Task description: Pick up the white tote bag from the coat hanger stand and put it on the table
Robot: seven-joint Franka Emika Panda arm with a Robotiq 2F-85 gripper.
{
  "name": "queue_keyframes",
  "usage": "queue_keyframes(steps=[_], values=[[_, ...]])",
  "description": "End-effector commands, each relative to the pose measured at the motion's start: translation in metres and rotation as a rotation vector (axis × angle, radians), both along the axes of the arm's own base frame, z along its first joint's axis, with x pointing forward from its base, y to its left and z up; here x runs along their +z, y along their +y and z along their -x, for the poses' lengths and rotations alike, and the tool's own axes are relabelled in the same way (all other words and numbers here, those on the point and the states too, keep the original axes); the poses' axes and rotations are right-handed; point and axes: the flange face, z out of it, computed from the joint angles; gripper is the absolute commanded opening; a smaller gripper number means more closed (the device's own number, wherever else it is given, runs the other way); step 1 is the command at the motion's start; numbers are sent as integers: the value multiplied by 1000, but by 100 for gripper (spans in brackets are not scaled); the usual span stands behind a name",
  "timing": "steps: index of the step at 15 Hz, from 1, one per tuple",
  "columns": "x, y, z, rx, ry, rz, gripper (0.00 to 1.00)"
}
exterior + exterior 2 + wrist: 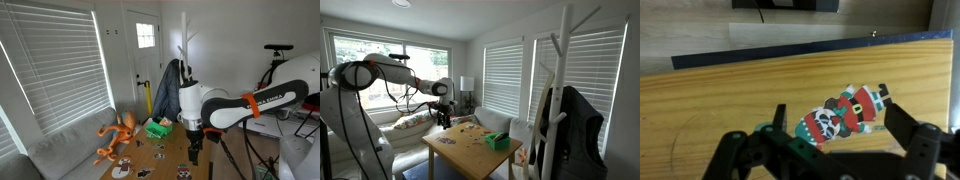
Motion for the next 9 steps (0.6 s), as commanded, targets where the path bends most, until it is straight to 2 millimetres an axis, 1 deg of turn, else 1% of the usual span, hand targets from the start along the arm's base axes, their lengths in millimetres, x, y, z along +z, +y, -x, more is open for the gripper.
queue_keyframes(steps=[1, 4, 7, 9], values=[[13, -51, 0, -177, -79, 5, 100], [28, -115, 3, -317, -139, 0, 100], [48, -182, 10, -456, -212, 22, 100], [60, -219, 17, -552, -259, 34, 100]])
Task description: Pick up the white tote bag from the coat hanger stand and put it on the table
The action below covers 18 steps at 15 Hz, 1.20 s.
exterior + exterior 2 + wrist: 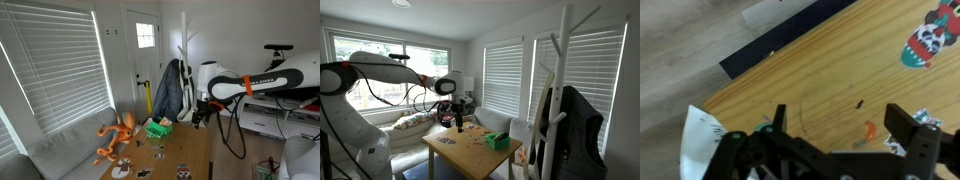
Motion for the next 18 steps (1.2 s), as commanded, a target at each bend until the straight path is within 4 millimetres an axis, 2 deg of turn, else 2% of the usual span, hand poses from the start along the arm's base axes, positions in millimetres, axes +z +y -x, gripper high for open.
queue_keyframes(steps=[1, 2, 3, 5, 6, 7, 12, 18], values=[[20, -53, 22, -176, -89, 21, 100], [21, -61, 26, -189, -87, 4, 100], [17, -51, 15, -133, -58, 1, 100], [21, -65, 21, -166, -71, -5, 100], [15, -58, 21, -169, -71, 1, 100], [13, -60, 18, -169, -111, 51, 100], [40, -90, 4, -1, -104, 319, 100], [88, -124, -44, 186, -45, 587, 100]])
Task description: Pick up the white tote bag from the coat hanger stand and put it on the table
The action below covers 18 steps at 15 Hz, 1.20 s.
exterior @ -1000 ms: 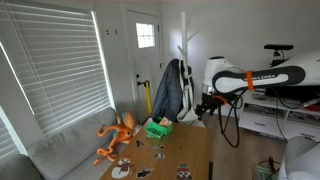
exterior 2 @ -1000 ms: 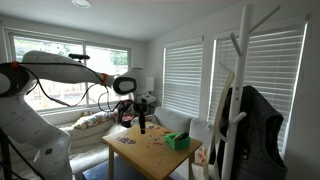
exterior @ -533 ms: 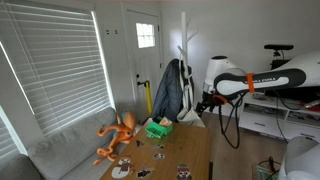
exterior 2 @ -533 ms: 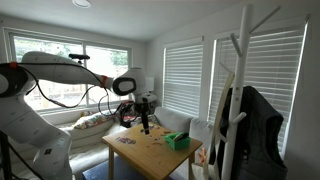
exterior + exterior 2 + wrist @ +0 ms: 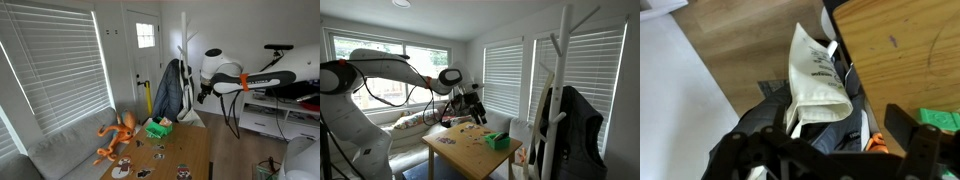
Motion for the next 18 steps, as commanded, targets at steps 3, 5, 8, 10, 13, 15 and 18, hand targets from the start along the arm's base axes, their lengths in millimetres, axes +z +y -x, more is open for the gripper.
queue_keyframes(steps=[3, 5, 8, 10, 13, 15, 18], values=[[47, -48, -55, 85, 52, 200, 100], [65, -64, -69, 61, 10, 172, 100], [63, -62, -62, 41, -6, 157, 100], [69, -67, -69, 36, -16, 155, 100], [69, -67, -73, 38, -17, 155, 100], [95, -78, -79, 58, -74, 241, 100], [139, -91, -91, 146, -91, 409, 100]])
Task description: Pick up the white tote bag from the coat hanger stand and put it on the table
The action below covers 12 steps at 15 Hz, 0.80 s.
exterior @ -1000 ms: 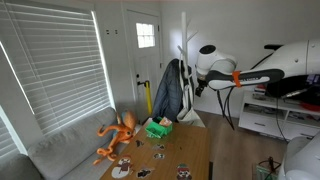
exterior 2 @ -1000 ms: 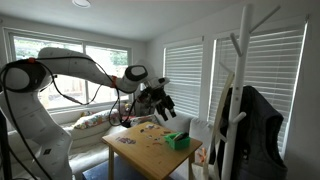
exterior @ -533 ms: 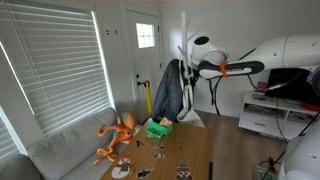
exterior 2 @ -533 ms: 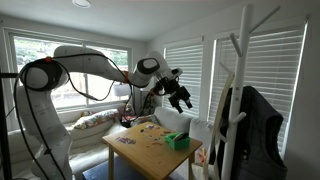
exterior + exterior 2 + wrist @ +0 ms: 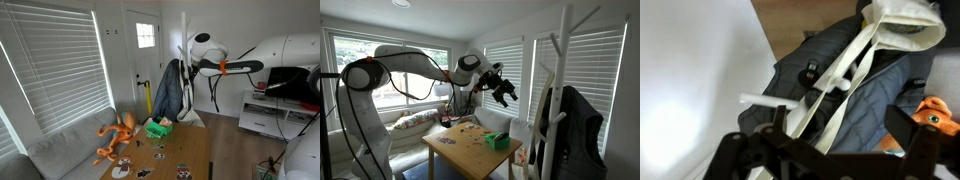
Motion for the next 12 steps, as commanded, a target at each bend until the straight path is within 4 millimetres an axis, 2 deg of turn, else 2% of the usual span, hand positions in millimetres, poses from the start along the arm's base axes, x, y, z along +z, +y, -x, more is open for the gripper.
queue_keyframes(steps=[1, 4, 7, 10, 12], values=[[50, -19, -21, 77, -13, 187, 100], [72, -23, -49, 148, -56, 307, 100], [72, -36, -73, 96, -180, 351, 100], [79, -54, -80, 1, -303, 357, 100], [92, -60, -76, -47, -365, 356, 100]])
